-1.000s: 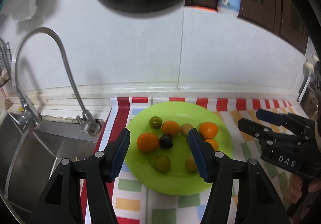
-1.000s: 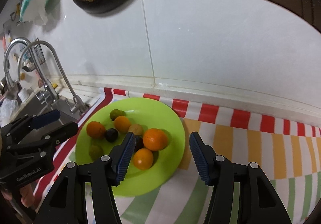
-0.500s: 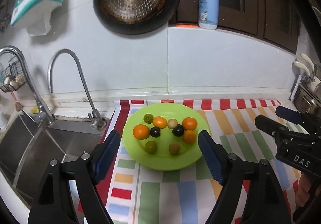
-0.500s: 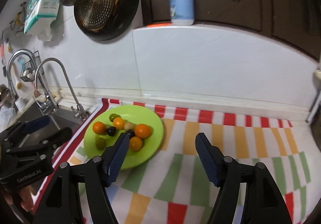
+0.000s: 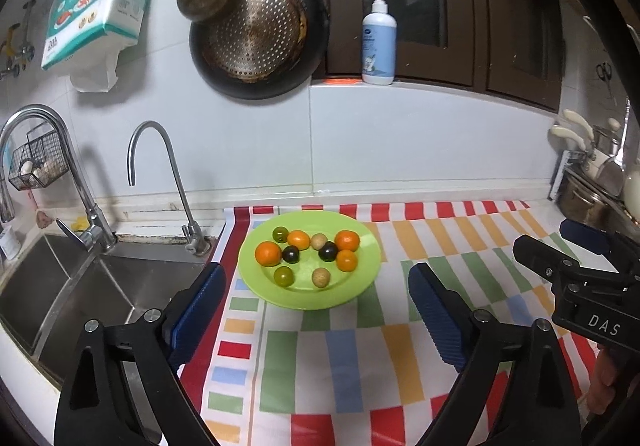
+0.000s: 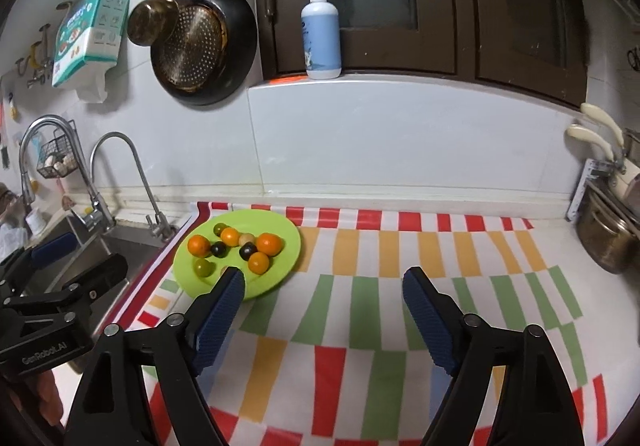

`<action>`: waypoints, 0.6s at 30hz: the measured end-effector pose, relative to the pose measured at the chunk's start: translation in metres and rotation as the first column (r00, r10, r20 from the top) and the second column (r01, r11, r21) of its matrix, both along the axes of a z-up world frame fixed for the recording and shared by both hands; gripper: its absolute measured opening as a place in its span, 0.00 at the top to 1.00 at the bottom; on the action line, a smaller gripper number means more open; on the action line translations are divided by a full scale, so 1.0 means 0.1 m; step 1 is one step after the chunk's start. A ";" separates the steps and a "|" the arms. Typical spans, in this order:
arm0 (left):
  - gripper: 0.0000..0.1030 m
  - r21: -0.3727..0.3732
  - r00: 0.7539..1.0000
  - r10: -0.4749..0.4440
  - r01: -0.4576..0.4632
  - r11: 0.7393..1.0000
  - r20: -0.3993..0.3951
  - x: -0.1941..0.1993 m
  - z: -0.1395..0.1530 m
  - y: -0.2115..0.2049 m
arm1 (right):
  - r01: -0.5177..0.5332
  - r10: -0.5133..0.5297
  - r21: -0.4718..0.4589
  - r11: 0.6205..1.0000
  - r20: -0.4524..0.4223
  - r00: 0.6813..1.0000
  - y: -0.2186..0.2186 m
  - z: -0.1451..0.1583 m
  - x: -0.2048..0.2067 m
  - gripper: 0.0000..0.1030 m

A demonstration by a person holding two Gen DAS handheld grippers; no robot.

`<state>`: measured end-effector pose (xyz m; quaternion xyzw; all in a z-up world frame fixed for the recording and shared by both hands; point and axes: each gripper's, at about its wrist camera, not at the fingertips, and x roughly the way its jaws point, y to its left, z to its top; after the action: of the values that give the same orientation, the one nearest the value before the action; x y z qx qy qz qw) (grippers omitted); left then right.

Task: Organize fruits

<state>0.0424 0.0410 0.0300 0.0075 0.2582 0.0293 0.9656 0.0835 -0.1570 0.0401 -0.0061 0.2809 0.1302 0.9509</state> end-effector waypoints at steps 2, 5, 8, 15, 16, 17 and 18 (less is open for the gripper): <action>0.07 0.008 1.000 -0.001 0.001 1.000 0.010 -0.07 0.02 -0.03 | 0.007 -0.007 -0.002 1.000 0.008 1.000 -0.04 0.03 -0.08 0.19; 0.05 0.017 1.000 -0.007 0.006 1.000 0.028 -0.18 0.06 -0.09 | 0.018 -0.018 0.005 1.000 0.013 1.000 -0.11 0.06 -0.21 0.19; 0.05 0.015 0.999 -0.019 0.019 1.000 0.036 -0.28 0.09 -0.15 | 0.028 -0.029 0.013 1.000 0.014 0.999 -0.18 0.08 -0.31 0.18; 0.03 0.018 0.998 -0.027 0.026 1.000 0.055 -0.42 0.13 -0.21 | 0.053 -0.053 0.010 0.999 0.027 0.998 -0.27 0.13 -0.49 0.18; 0.03 0.019 0.998 -0.029 0.028 0.999 0.057 -0.44 0.14 -0.22 | 0.054 -0.055 0.008 0.998 0.030 0.998 -0.28 0.13 -0.51 0.18; 0.03 0.020 0.998 -0.030 0.029 0.999 0.060 -0.46 0.14 -0.23 | 0.056 -0.056 0.008 0.998 0.032 0.998 -0.29 0.14 -0.53 0.18; 0.02 0.022 0.998 -0.032 0.030 0.999 0.061 -0.47 0.14 -0.24 | 0.056 -0.057 0.008 0.998 0.033 0.998 -0.30 0.15 -0.55 0.18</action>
<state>-0.0046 0.0168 0.0442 0.0206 0.2277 0.0172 0.9734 0.0282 -0.1875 0.0548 0.0030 0.2647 0.1041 0.9587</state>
